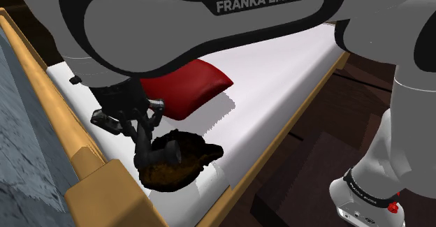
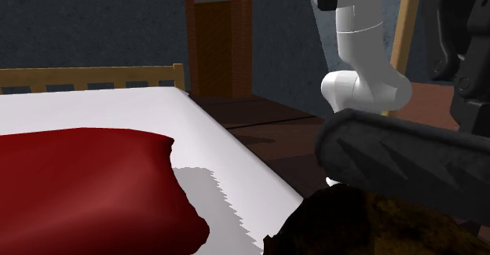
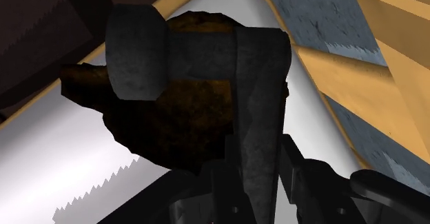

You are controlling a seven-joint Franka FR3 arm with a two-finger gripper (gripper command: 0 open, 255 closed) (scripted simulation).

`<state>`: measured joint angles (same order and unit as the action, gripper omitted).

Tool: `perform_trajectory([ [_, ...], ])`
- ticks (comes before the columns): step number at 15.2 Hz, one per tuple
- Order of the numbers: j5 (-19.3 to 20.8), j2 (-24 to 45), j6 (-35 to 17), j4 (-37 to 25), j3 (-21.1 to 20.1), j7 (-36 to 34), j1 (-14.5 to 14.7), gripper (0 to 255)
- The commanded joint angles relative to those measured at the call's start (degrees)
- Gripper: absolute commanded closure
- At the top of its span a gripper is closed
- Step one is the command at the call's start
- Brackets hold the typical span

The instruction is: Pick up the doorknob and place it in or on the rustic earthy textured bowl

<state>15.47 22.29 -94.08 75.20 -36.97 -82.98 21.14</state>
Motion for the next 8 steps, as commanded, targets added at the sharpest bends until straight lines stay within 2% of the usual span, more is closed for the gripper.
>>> perform_trajectory([
  [1,-1.43,3.93,-6.98,4.14,-0.38,0.46,-0.17,255],
  [8,-1.59,3.85,-7.01,4.15,-0.05,0.56,0.06,255],
])
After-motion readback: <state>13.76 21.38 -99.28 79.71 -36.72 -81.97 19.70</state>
